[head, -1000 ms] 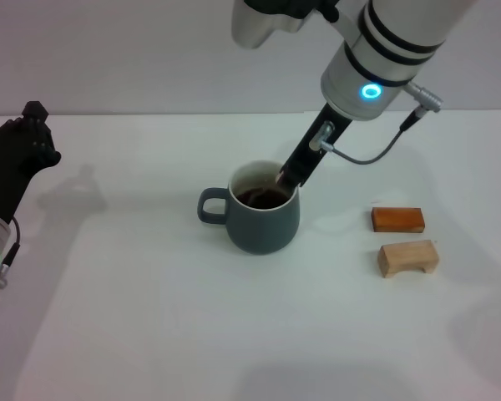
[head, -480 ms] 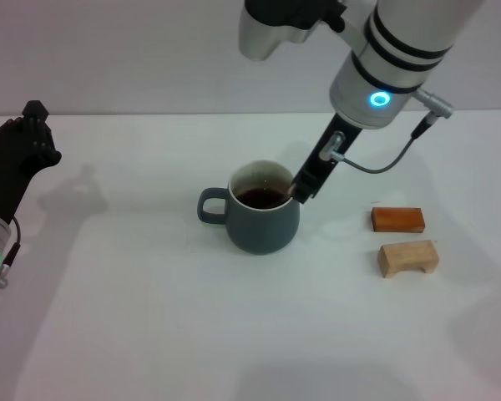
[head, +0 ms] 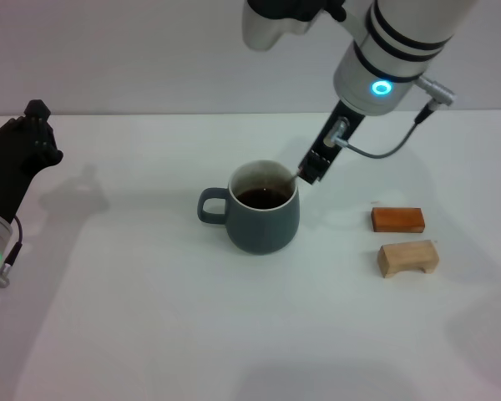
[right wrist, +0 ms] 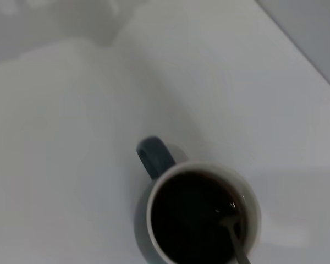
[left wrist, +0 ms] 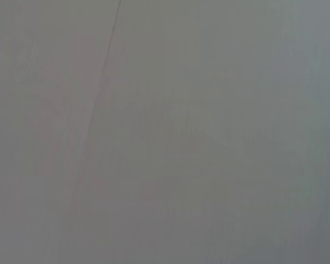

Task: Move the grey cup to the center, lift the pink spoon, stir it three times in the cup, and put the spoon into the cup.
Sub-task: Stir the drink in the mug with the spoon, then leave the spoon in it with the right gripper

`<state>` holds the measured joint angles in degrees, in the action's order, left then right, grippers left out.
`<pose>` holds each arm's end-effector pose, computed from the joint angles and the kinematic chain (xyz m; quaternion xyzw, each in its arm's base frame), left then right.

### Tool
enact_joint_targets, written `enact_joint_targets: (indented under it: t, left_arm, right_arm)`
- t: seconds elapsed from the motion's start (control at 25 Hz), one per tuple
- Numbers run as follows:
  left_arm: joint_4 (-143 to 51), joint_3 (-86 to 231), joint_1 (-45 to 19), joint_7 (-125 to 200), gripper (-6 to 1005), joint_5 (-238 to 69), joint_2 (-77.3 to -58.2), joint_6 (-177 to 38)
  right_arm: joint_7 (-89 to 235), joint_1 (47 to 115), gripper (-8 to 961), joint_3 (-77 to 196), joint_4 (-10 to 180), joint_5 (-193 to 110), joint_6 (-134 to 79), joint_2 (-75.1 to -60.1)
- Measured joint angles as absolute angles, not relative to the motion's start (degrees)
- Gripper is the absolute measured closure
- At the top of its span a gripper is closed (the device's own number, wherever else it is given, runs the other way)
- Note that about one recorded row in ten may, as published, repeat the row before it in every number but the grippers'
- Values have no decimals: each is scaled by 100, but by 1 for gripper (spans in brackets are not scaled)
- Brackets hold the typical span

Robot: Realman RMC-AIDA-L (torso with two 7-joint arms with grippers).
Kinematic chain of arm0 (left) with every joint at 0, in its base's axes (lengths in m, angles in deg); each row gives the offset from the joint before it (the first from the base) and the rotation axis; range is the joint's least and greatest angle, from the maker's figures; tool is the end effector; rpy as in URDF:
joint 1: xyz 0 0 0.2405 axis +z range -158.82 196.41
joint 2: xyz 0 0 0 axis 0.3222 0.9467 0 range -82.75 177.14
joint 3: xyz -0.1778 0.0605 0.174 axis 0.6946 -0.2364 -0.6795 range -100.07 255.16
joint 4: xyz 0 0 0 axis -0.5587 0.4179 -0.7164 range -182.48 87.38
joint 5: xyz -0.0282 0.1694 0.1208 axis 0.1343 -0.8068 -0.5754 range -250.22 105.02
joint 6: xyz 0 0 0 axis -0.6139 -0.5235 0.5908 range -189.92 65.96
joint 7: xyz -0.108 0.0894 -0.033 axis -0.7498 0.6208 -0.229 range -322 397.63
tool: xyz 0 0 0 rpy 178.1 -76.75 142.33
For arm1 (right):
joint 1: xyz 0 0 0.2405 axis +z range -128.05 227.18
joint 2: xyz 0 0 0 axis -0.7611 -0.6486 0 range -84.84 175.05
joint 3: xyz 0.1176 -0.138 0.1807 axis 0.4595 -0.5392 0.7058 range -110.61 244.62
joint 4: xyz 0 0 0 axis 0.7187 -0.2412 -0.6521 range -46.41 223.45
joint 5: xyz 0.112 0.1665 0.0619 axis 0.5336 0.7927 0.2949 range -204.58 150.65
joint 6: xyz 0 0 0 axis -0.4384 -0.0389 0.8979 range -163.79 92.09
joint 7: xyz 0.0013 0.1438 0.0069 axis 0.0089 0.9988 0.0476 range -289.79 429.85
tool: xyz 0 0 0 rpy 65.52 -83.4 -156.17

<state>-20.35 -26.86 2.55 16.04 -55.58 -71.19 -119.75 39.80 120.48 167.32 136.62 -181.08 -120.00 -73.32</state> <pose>-0.3098 0.3363 0.0019 -0.6648 -0.2878 -0.3890 0.5691 0.0510 0.4258 -0.0398 -0.9285 0.2041 -0.2519 0.1812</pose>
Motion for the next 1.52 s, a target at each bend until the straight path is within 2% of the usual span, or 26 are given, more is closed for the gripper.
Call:
enact_joint_targets:
  t: [1.52]
  left_arm:
    - [-2032, -2686, 296, 1548, 1001, -5568, -7119, -12082]
  right_arm:
    - [4020, 11911, 787, 16308, 13503, -17498, -11569, -7354]
